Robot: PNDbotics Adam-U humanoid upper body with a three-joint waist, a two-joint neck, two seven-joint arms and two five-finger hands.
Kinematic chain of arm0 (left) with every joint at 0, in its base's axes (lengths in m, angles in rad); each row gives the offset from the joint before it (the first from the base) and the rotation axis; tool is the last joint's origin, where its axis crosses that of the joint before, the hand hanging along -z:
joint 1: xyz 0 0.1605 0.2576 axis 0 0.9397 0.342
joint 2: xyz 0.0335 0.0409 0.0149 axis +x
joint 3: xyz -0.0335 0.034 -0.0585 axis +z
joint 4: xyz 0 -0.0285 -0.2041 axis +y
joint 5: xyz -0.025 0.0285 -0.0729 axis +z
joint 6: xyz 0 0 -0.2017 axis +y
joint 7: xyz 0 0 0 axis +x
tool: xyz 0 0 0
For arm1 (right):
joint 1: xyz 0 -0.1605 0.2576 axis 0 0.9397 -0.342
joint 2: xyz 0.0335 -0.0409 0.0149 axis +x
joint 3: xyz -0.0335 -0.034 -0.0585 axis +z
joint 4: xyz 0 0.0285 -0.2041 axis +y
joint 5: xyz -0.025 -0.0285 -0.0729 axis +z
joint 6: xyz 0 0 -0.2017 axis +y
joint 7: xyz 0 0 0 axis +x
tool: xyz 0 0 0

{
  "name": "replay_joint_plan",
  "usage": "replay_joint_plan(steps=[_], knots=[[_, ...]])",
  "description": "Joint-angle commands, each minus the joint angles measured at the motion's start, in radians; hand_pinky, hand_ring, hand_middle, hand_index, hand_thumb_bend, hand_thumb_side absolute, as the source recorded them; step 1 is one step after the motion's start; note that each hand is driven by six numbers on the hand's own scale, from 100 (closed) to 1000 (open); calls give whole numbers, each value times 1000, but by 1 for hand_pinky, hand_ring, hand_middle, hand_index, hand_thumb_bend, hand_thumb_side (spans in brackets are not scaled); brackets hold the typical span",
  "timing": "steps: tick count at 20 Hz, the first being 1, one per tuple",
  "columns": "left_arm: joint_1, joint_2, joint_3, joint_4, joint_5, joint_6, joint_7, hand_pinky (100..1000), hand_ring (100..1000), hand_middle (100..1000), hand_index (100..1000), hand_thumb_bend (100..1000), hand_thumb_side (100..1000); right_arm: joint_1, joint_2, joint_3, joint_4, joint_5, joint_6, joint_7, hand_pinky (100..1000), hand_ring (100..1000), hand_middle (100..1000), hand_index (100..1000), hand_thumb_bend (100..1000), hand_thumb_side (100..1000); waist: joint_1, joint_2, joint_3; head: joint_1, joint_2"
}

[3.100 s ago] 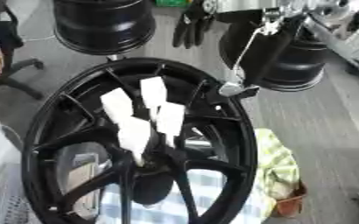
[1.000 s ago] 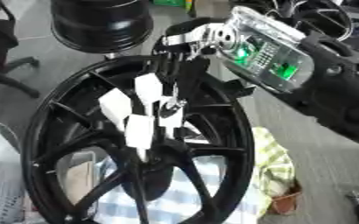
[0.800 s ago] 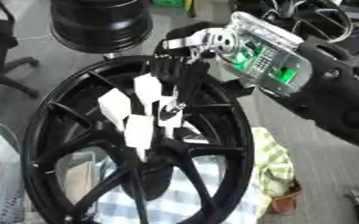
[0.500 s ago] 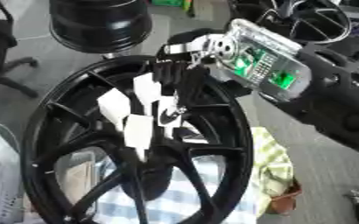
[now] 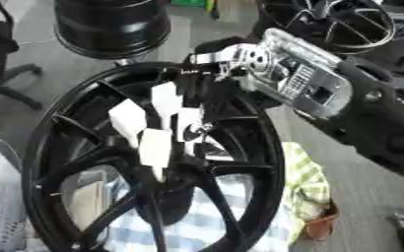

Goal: Pull the pin out of the wheel hub.

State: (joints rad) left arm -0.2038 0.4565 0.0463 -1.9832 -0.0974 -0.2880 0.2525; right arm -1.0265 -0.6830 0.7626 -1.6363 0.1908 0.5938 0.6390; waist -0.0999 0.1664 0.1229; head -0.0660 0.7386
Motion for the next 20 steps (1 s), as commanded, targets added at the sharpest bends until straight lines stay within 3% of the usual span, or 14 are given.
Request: replay_joint_plan(steps=[1, 7, 14, 20], knots=[[-9, 15, 0, -17, 0, -2, -4, 769, 781, 690, 893, 207, 565, 14, -14, -7, 21, 5, 99, 96, 779, 719, 648, 748, 628, 188, 8, -8, 1, -4, -1], [-10, 12, 2, -17, -1, -2, -3, 769, 782, 691, 893, 206, 565, 33, 1, -18, 38, -2, 98, 71, 773, 711, 638, 741, 623, 178, 10, -6, 6, -3, -6], [-11, 16, 2, -17, -3, -1, -7, 770, 782, 692, 894, 207, 565, 41, -35, -37, 2, -6, 103, -1, 767, 690, 602, 692, 613, 167, 9, -8, 0, 1, -4], [-10, 16, 2, -17, -3, 0, -11, 771, 783, 692, 894, 207, 565, 44, -38, -35, -16, -20, 109, -17, 767, 690, 600, 688, 610, 180, 10, -10, -1, -1, -5]])
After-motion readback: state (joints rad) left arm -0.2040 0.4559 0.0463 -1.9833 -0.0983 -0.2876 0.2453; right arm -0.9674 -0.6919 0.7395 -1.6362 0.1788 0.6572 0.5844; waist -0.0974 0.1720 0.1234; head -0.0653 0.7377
